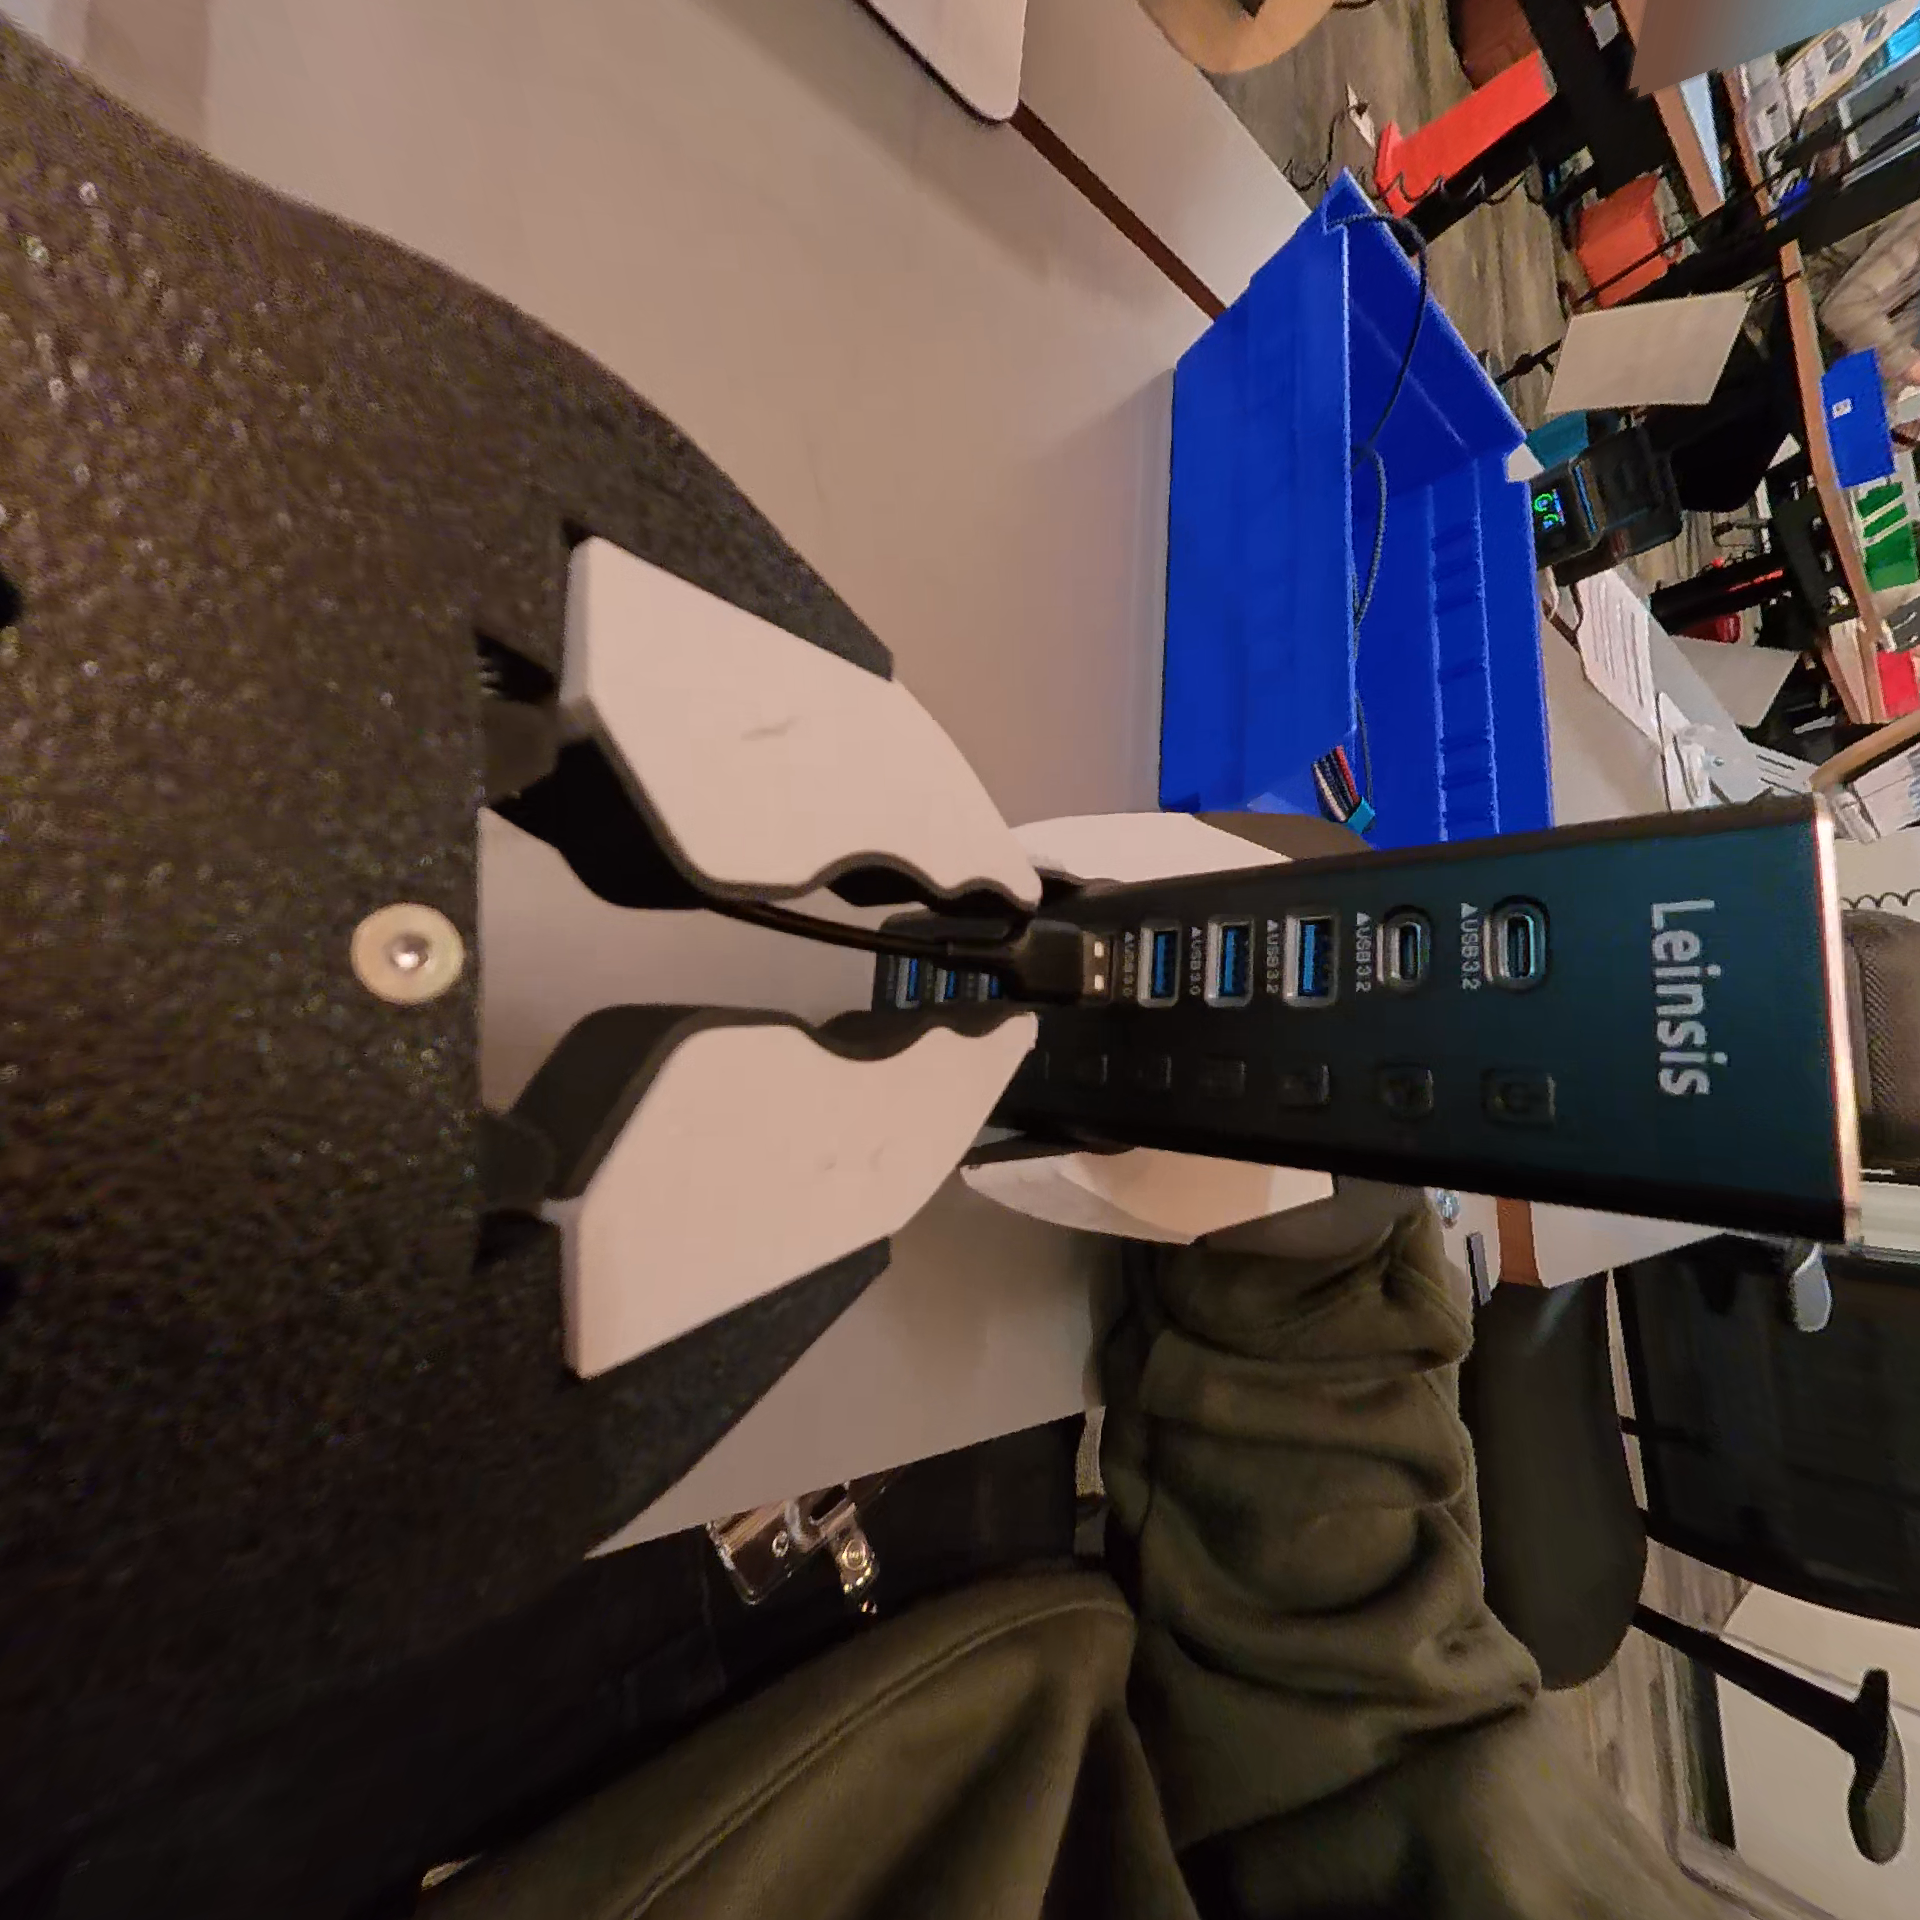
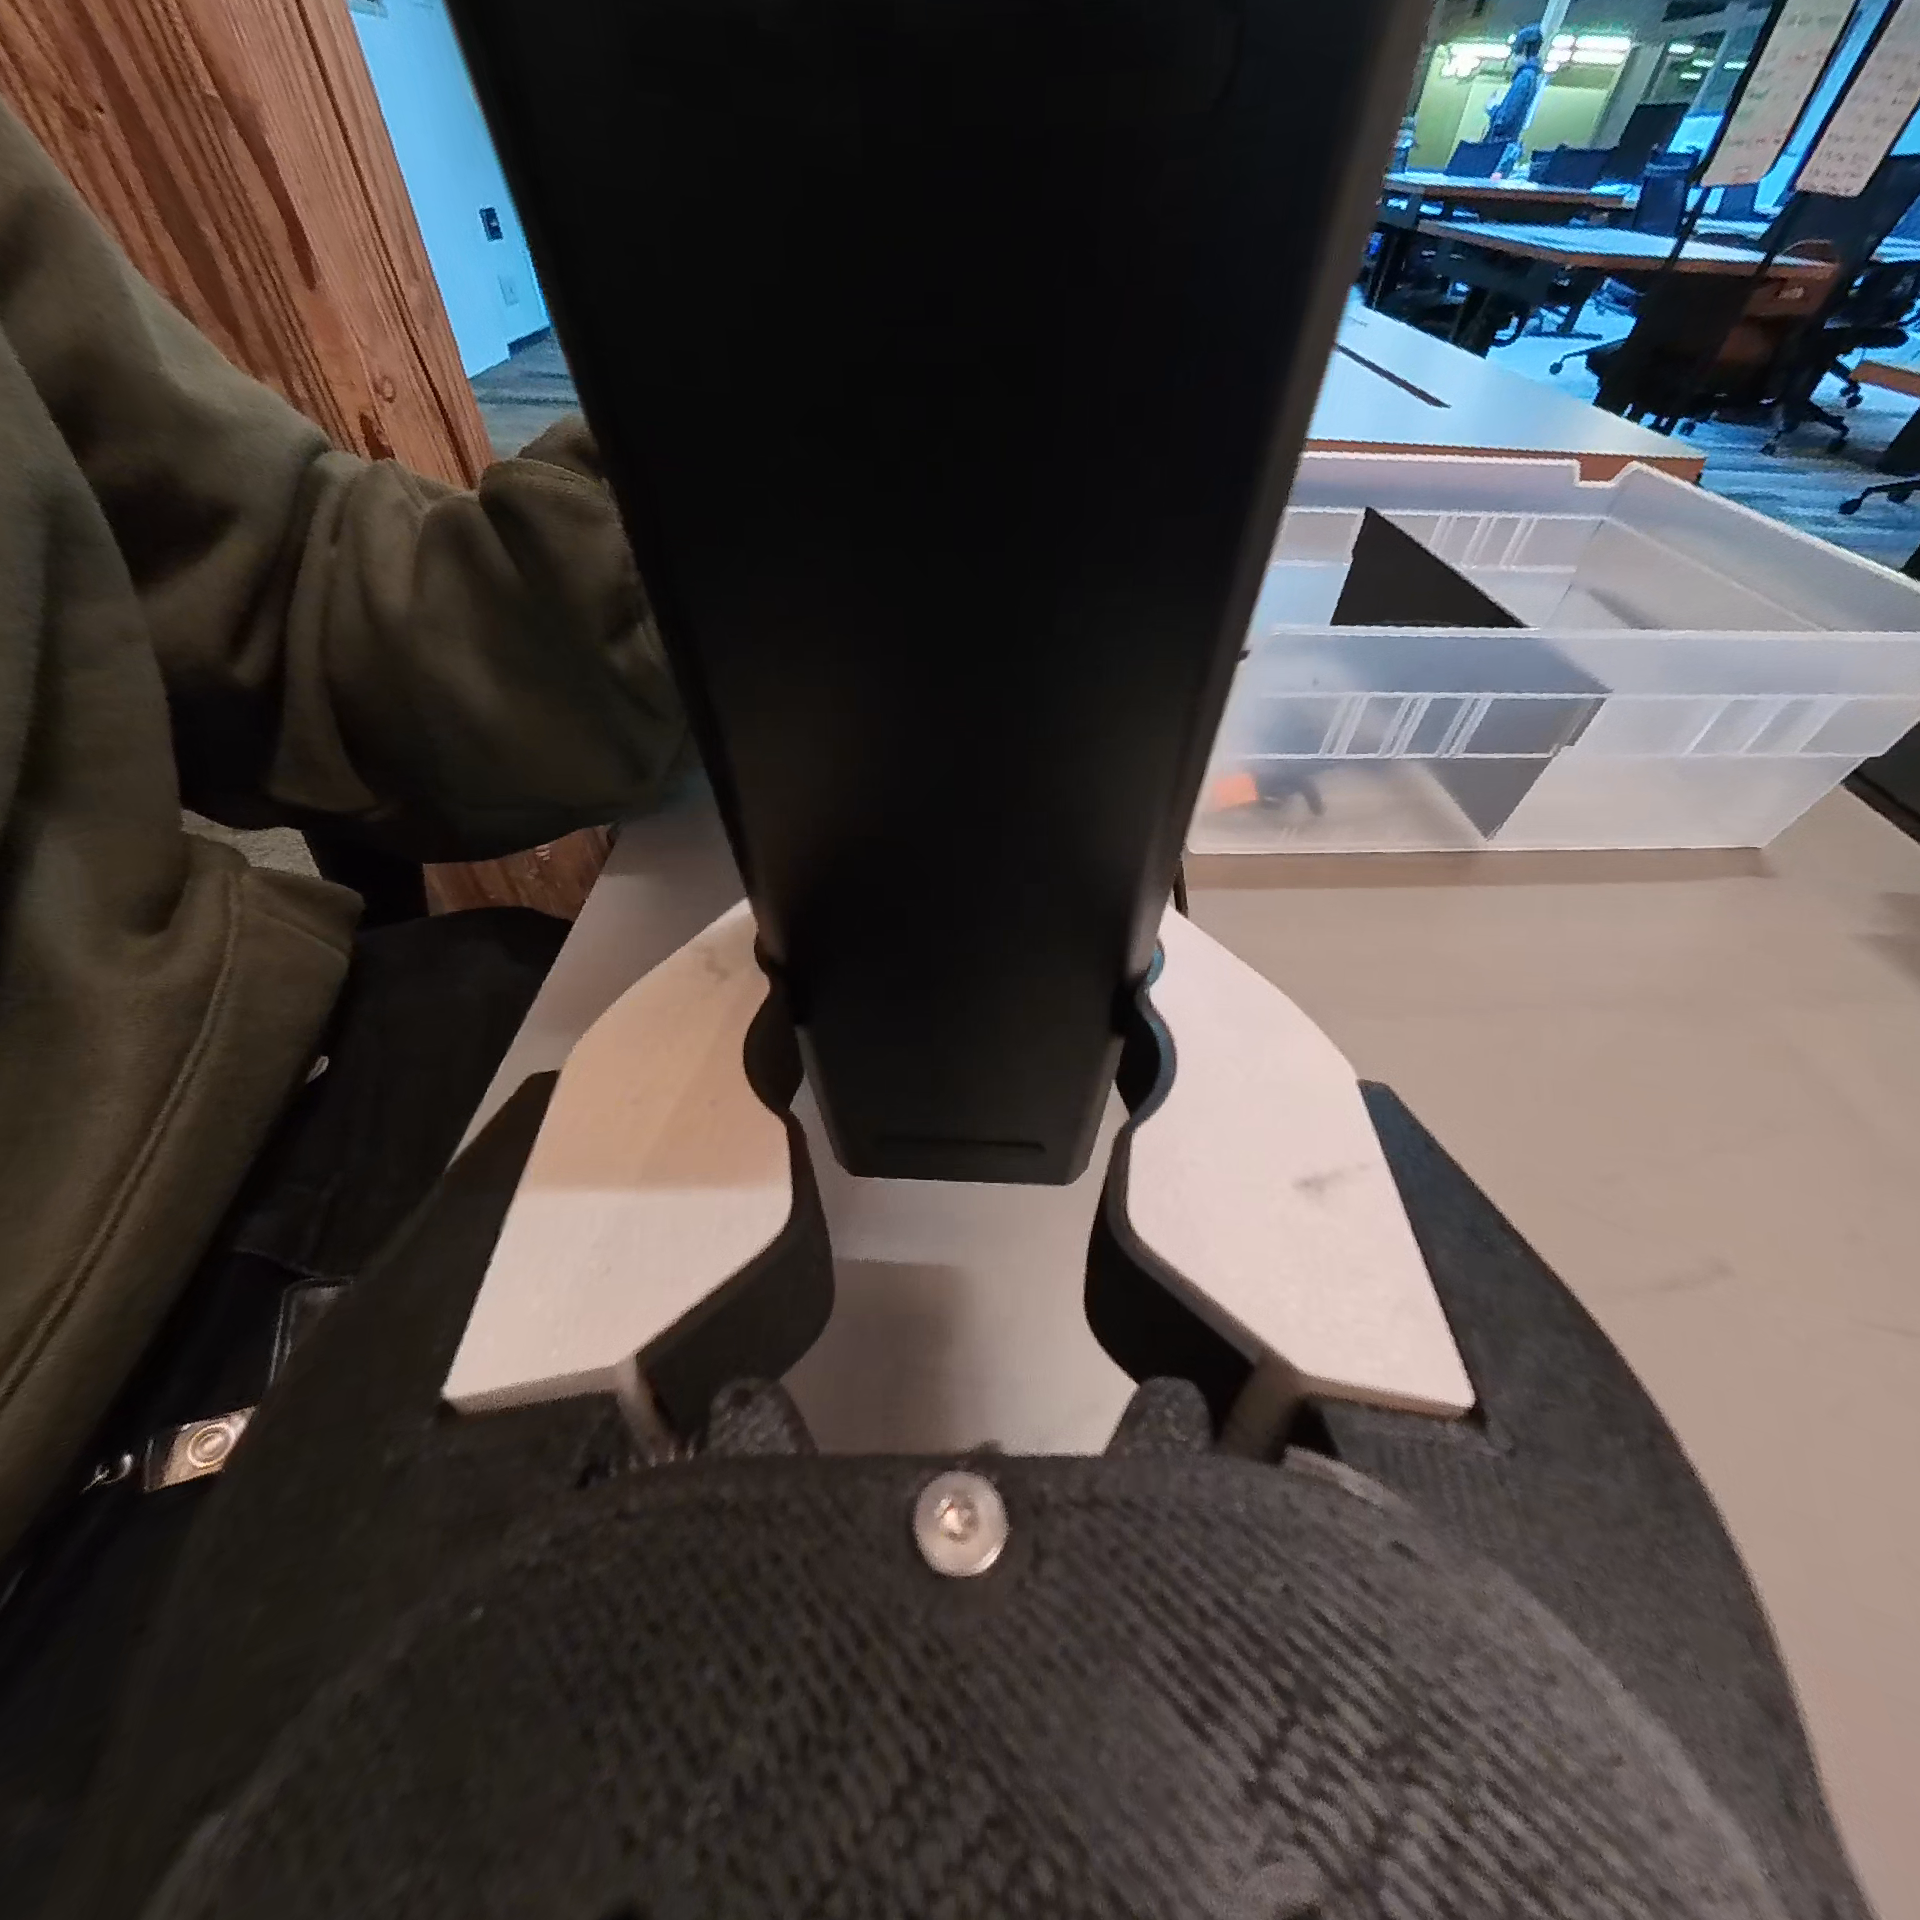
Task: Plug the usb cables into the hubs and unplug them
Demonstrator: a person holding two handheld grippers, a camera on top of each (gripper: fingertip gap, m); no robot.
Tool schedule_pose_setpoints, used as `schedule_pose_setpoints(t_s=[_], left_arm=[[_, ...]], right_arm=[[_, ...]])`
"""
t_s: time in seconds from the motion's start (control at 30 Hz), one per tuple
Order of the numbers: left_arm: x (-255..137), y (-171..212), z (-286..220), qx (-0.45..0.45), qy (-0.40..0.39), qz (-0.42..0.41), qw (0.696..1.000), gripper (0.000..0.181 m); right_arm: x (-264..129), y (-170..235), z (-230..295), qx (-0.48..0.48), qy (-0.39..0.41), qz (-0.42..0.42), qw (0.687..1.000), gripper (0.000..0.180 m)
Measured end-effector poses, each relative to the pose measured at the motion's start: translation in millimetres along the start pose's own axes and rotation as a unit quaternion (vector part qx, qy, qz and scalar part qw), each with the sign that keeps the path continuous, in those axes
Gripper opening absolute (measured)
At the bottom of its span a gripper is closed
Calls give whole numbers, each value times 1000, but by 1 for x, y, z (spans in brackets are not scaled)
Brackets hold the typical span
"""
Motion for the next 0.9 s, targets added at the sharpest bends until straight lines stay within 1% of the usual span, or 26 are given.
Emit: schedule_pose_setpoints(t_s=[0.1,0.27,0.37,0.4,0.5,0.57,0.63,0.7,0.83,0.9], left_arm=[[-1,-1,-1,15,-6,11,1000,14],[1,3,-1,31,-21,56,998,13],[4,11,0,35,-27,88,995,13],[5,12,1,37,-32,90,995,13],[7,10,1,23,-19,61,998,13],[7,14,2,23,-19,73,997,13],[9,12,3,15,-22,56,998,13],[9,11,3,7,-15,42,999,13],[9,9,4,9,-22,40,999,13],[9,7,1,11,-12,35,999,13]], right_arm=[[1,-1,1,1,-1,0,1000,61],[2,4,2,0,-5,21,1000,61],[5,12,3,-14,2,49,999,61],[5,12,3,-10,0,44,999,61],[7,12,4,-10,0,43,999,61],[8,15,4,-19,3,55,998,61],[6,13,2,-12,5,38,999,61],[6,13,3,-10,4,38,999,61],[5,11,1,-15,6,26,1000,61],[4,9,3,-22,-1,19,1000,61]])
Point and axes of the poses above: each gripper's, where its closed fingertips meet, x out along the fingers, y out of its underside, z = x × y across the jaws, the point moved 2 cm from there along -x, back along the fingers, and after that the axes turned 15 degrees about y, right-handed, at the moved point
